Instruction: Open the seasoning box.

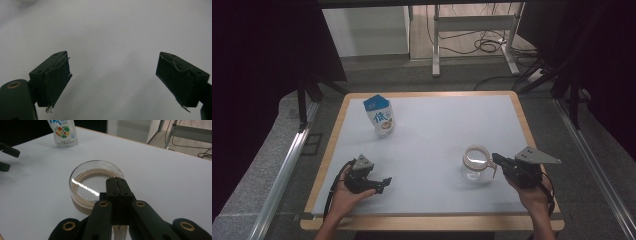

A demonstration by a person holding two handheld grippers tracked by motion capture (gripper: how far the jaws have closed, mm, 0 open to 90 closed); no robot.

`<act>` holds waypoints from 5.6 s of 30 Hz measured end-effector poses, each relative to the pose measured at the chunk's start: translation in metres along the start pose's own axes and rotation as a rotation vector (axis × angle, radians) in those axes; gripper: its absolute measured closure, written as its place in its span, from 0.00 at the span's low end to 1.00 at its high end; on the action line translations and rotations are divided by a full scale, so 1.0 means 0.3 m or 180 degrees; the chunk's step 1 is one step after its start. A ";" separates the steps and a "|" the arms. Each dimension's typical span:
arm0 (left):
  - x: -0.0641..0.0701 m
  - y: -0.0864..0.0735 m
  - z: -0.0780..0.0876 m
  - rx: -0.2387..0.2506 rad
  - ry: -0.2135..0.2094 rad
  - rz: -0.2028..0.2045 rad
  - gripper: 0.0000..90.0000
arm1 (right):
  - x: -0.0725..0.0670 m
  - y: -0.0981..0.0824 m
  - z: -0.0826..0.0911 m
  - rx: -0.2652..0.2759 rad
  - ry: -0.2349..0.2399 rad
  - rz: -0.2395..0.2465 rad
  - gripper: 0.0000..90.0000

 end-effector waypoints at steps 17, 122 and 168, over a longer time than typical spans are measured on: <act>0.008 -0.001 -0.007 0.0000 -0.0003 0.0005 0.17 | 0.027 -0.045 0.005 -0.0139 -0.0169 -0.0023 1.00; 0.833 0.636 -0.063 0.0766 -0.1276 -0.0946 1.00 | -0.007 -0.199 0.066 -0.0105 -0.0048 -0.0223 0.95; 0.226 0.197 -0.008 0.0620 -0.0719 -0.0244 0.19 | -0.328 -0.206 -0.197 0.0044 0.0558 0.0112 0.44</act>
Point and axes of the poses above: each handheld gripper's, and its own axes: z roughly backward along the jaws, y roughly out of its top, x roughly to its right, the point moved 10 cm from there along -z, roughly forward along the jaws, and after that the axes turned 11 degrees about y, right-handed, at the moved point
